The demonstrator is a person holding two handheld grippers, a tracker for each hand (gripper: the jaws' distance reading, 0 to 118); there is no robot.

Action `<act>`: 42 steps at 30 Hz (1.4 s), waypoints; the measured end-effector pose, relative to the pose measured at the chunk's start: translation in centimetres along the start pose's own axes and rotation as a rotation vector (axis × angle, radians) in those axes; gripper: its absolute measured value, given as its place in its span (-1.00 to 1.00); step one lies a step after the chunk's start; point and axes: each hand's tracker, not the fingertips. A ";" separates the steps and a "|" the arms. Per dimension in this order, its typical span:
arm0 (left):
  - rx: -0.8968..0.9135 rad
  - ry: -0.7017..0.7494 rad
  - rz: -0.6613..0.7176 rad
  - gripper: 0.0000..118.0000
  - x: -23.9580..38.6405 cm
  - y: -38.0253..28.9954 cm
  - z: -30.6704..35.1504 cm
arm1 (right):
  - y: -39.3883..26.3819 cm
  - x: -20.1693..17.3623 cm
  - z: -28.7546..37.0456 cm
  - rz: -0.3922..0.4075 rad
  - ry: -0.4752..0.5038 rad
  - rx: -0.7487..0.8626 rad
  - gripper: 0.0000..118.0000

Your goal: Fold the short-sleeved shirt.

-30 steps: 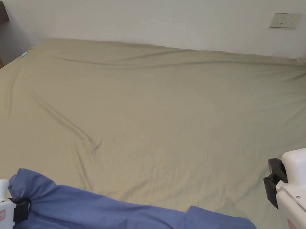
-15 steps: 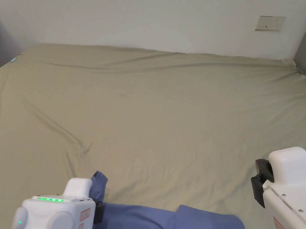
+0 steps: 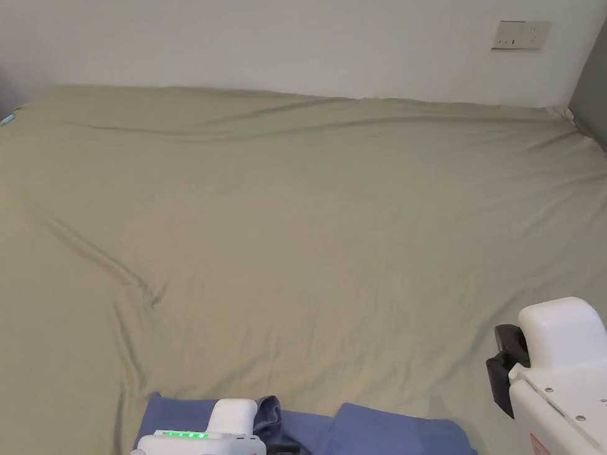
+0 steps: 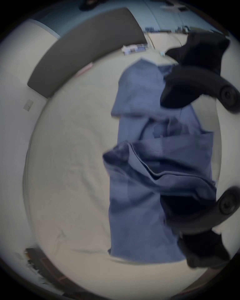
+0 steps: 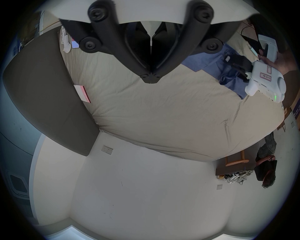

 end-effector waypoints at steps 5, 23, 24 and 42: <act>0.157 -0.067 0.050 0.55 -2.2 0.6 4.8 | 0.1 0.0 0.0 0.005 0.005 -0.004 -0.97; 0.153 0.238 -0.385 -1.00 -2.4 -3.5 -1.0 | -0.2 -1.2 0.7 0.028 0.017 -0.019 -0.97; 0.159 0.249 -0.391 -1.00 -1.6 -3.9 -1.3 | -0.2 -1.1 0.8 0.028 0.017 -0.020 -0.97; 0.233 -0.226 -0.144 -1.00 2.1 -3.3 1.4 | 0.2 -1.5 0.5 0.055 0.019 -0.030 -0.97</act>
